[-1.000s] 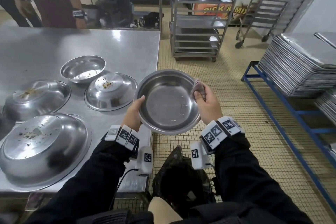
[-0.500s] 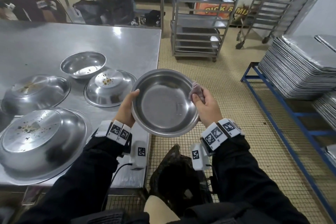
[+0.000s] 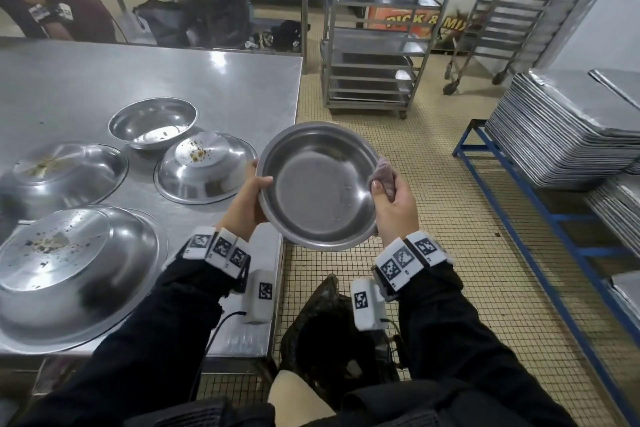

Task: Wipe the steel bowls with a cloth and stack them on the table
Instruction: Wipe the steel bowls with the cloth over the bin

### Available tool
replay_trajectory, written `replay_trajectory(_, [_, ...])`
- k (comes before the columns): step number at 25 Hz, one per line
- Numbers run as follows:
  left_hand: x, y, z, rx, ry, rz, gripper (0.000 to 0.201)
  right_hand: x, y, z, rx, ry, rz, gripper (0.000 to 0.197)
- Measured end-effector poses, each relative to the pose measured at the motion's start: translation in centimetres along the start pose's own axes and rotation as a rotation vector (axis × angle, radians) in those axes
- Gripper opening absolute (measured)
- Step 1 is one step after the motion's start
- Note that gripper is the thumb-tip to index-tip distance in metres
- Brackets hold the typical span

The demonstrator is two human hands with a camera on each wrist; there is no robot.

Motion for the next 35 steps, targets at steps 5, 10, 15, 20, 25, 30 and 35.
replay_trajectory(5, [-0.5,0.1,-0.2,-0.058,-0.032,-0.082,0.031,0.5,1.4,0.9,-0.11,0.132,-0.103,0.033])
replay_trajectory(10, [-0.1,2.2,-0.1,0.028,-0.234,0.092,0.05,1.9,-0.3,-1.4,0.044,-0.078,0.048,0.034])
replay_trajectory(15, [-0.5,0.4,0.8,0.133,0.011,-0.002,0.055,0.7,0.7,0.6,-0.016,0.068,-0.002,0.027])
replay_trajectory(20, [-0.6,-0.9,0.2,-0.041,0.009,-0.002,0.035,0.9,1.7,1.3,-0.135,0.216,-0.049,0.035])
replay_trajectory(25, [-0.2,1.1,-0.1,0.091,-0.209,0.149,0.04,2.1,-0.7,-0.4,-0.015,0.038,0.016,0.035])
replay_trajectory(30, [-0.3,1.3,0.1,0.104,-0.018,0.071,0.06,0.3,-1.5,1.2,-0.004,0.098,-0.017,0.032])
replay_trajectory(35, [-0.3,0.5,0.9,0.118,0.052,0.055,0.047,0.4,-2.4,1.1,-0.051,0.272,-0.06,0.036])
Point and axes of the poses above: each hand's wrist, its own z-axis towards the middle knuckle, its own x-axis out of the palm, y = z × x, the point moved 5 cm from there along z, towards the middle knuckle, and after that the axes turned 11 degrees about -y, right-handed, at the moved point
